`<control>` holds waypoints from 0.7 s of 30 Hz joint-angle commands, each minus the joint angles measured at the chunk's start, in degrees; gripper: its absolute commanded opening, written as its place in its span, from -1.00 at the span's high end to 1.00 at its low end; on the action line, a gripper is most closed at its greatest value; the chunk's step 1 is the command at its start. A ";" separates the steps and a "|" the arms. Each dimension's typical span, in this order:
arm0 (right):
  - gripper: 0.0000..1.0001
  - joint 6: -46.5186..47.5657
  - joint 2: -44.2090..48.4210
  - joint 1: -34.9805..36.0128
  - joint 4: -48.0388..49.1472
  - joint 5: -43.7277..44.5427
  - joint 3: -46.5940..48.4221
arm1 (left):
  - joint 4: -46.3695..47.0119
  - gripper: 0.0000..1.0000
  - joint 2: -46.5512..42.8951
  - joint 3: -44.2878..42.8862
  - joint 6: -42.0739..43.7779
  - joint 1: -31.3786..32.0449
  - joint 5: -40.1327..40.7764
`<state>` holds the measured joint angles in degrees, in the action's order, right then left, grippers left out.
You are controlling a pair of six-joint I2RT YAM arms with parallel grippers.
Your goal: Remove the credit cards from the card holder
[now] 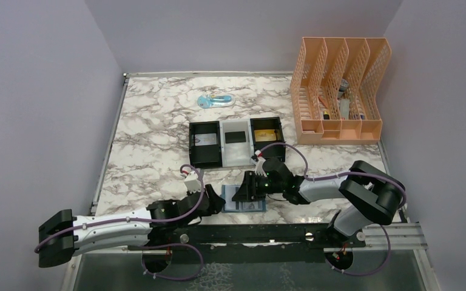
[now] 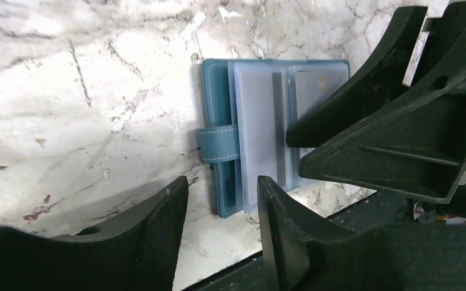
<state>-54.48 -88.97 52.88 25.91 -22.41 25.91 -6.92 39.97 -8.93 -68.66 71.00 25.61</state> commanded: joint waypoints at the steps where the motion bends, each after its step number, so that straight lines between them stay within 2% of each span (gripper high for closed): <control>1: 0.05 -0.19 1.80 0.36 -2.23 4.04 -0.82 | -7.28 0.03 0.80 -4.35 4.31 0.33 6.58; 8: 0.05 -0.24 1.49 0.33 -2.44 4.13 -0.60 | -9.66 0.09 8.16 -7.83 8.72 0.28 5.86; 13: 0.05 -0.29 1.10 0.33 -2.27 4.05 -0.53 | -4.67 0.08 12.45 -7.40 11.33 0.20 2.87; 21: 0.05 -0.49 0.57 0.37 -1.44 3.61 -0.99 | 1.57 0.09 20.41 -7.47 8.39 -0.50 8.28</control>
<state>-54.83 -88.27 52.88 24.88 -20.40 25.76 -8.86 56.34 -16.67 -59.46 71.00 30.98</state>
